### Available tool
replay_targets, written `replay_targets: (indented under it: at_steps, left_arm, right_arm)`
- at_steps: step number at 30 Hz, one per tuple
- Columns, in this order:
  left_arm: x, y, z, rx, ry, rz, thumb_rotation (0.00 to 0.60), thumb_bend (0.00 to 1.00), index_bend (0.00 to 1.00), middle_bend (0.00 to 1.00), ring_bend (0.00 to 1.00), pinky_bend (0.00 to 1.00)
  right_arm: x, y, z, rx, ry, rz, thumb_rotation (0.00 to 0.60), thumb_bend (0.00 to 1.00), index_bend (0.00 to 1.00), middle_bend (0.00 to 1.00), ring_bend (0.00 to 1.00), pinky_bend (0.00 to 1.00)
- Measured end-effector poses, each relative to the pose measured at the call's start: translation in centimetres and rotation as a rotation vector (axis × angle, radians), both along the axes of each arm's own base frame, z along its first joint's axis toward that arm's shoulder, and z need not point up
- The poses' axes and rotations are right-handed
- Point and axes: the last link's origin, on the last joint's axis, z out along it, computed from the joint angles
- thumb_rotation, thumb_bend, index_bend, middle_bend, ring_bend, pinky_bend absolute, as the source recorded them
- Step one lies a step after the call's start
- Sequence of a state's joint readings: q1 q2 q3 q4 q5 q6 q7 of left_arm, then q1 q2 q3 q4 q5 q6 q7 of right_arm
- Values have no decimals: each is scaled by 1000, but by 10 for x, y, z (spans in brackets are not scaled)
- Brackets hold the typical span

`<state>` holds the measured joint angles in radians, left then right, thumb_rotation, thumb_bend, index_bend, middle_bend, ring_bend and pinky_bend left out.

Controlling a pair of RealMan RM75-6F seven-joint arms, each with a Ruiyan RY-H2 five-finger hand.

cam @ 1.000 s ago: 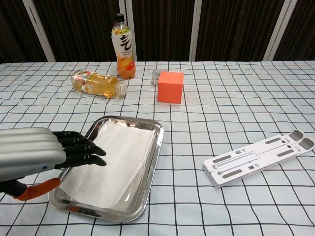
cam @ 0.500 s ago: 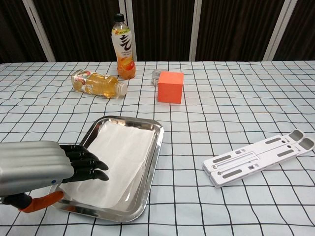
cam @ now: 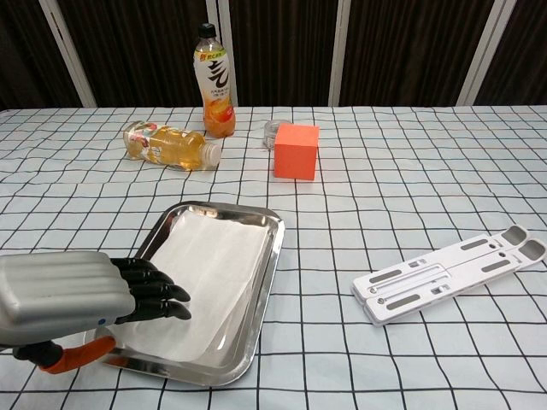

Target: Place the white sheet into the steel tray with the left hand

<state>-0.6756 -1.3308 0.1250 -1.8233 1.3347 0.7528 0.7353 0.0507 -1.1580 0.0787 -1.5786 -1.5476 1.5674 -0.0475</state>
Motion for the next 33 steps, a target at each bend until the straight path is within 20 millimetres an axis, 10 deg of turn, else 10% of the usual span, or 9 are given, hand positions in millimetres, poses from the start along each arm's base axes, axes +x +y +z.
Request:
replay_targets:
  at_steps: [33]
  left_arm:
    - [6, -2, -8, 14, -34, 1, 600, 684, 0, 0, 0, 0]
  right_arm:
    - [0, 0, 0, 0, -6, 1, 600, 329, 0, 0, 0, 0]
